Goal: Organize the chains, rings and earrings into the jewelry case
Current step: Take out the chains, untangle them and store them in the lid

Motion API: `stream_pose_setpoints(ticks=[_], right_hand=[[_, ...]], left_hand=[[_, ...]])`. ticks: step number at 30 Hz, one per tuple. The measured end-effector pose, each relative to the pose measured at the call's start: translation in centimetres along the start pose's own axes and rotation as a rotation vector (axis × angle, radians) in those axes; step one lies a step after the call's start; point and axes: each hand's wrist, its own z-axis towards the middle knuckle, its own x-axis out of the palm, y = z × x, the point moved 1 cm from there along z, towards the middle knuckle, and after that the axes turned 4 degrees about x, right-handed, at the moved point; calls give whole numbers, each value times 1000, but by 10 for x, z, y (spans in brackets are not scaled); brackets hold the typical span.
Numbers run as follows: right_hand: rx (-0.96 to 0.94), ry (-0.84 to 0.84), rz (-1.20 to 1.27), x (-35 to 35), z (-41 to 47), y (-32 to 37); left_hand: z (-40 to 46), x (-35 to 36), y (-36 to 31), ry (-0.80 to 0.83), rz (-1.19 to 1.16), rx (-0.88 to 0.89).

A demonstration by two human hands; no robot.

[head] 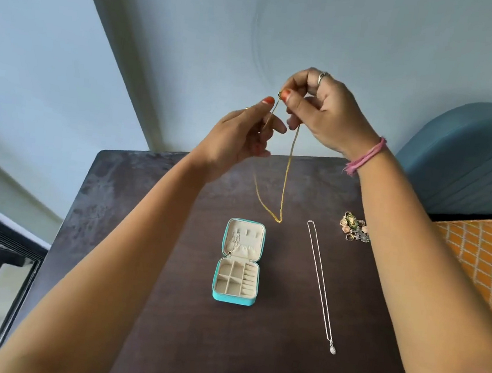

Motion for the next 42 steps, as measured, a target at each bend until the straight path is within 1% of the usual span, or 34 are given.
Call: stream_pose_setpoints(ticks=[3, 5, 7, 11, 13, 16, 18, 19, 21, 22, 24, 28, 33, 35, 39, 42], right_hand=[[-8, -20, 80, 9, 5, 7], [0, -45, 157, 19, 7, 8], [28, -36, 200, 29, 8, 5], [75, 50, 122, 46, 2, -4], [90, 74, 98, 52, -3, -7], [92, 110, -8, 60, -8, -6], [66, 153, -82, 63, -13, -1], [46, 172, -99, 64, -14, 2], [-5, 174, -126, 64, -14, 13], [-29, 157, -128, 63, -13, 18], [-57, 106, -86, 59, -8, 28], [31, 12, 141, 47, 6, 34], [134, -49, 298, 35, 9, 28], [188, -63, 330, 34, 6, 22], [266, -54, 370, 43, -6, 10], [277, -26, 362, 55, -17, 3]], left_hand=[[-8, -5, -5, 8, -103, 17], [-9, -12, -12, -19, -235, 57], [-8, -20, -19, -68, -345, 104], [-3, -39, -30, -174, -529, 188], [-1, -47, -33, -229, -583, 209], [2, -57, -35, -303, -608, 244], [3, -60, -35, -328, -582, 259], [3, -61, -34, -329, -534, 257], [2, -61, -31, -299, -364, 227], [1, -60, -29, -266, -277, 203], [-2, -55, -26, -182, -174, 151], [-8, -49, -19, -56, -21, 91], [-14, -44, -20, -26, 30, 62], [-17, -40, -22, -17, -17, 49], [-16, -41, -22, -10, -321, 27], [-14, -45, -23, -59, -502, 75]])
